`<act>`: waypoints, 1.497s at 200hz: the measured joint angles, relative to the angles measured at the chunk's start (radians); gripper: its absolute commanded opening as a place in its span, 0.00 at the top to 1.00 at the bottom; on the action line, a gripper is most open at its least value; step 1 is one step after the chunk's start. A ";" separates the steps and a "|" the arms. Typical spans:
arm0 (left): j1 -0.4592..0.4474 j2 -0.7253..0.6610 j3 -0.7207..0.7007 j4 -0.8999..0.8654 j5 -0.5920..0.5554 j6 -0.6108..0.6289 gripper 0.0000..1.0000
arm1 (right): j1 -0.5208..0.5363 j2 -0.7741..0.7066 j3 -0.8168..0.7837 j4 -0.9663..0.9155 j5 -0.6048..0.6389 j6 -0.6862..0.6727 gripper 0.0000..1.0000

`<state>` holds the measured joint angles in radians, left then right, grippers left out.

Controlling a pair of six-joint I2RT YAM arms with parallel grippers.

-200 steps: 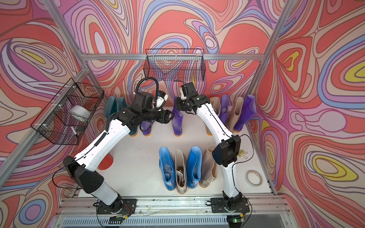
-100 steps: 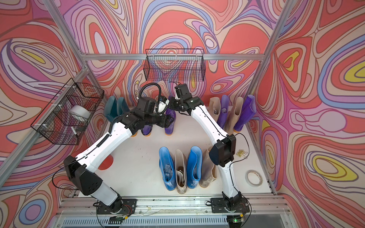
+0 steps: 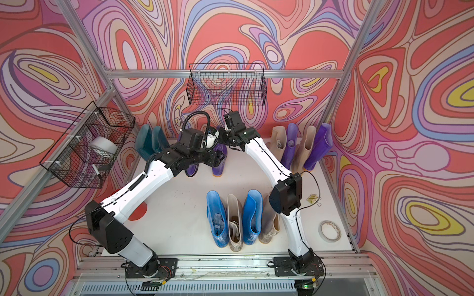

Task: Match and arrange rain boots in pairs
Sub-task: Pair a pair of rain boots at the center of the board.

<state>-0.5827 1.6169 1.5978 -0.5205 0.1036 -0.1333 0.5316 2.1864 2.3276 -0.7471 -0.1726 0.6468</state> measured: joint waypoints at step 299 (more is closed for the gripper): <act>0.044 0.101 -0.031 0.223 -0.238 0.074 1.00 | -0.055 -0.222 -0.172 0.183 -0.033 0.020 0.56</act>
<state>-0.5388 1.7184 1.5665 -0.2977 -0.1349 -0.0593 0.4763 1.9648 2.1555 -0.5644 -0.2054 0.6670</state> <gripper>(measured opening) 0.069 0.444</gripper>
